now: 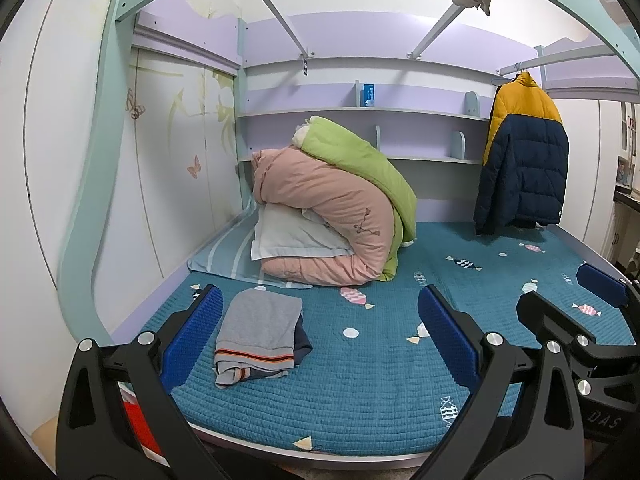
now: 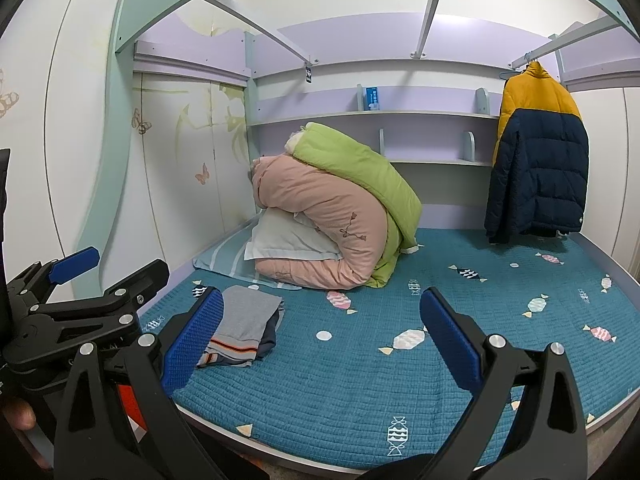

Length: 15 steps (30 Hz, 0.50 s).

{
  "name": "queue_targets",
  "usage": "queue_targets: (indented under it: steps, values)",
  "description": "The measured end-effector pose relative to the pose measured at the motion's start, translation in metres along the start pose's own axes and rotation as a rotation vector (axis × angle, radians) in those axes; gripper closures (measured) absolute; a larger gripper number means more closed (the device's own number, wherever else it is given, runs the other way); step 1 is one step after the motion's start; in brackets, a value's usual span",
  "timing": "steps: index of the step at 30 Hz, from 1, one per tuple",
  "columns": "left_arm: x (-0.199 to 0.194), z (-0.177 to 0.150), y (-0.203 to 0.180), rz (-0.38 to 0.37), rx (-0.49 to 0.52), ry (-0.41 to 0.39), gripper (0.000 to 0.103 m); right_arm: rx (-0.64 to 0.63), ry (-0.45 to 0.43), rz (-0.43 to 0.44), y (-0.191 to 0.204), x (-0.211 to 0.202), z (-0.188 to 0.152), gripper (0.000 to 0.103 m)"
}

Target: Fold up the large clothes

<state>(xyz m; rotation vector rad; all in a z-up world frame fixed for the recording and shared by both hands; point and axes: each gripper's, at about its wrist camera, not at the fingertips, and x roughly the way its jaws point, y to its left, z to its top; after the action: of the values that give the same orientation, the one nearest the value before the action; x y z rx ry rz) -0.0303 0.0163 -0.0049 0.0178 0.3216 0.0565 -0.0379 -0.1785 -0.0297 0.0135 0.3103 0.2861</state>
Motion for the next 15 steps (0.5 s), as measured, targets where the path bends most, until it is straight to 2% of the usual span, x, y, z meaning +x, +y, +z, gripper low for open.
queue_targets:
  steps: [15]
  values:
    - [0.0014, 0.0013, 0.0064, -0.001, 0.007, -0.013, 0.005, 0.005, -0.004, 0.003, 0.0057, -0.0008, -0.0013, 0.008]
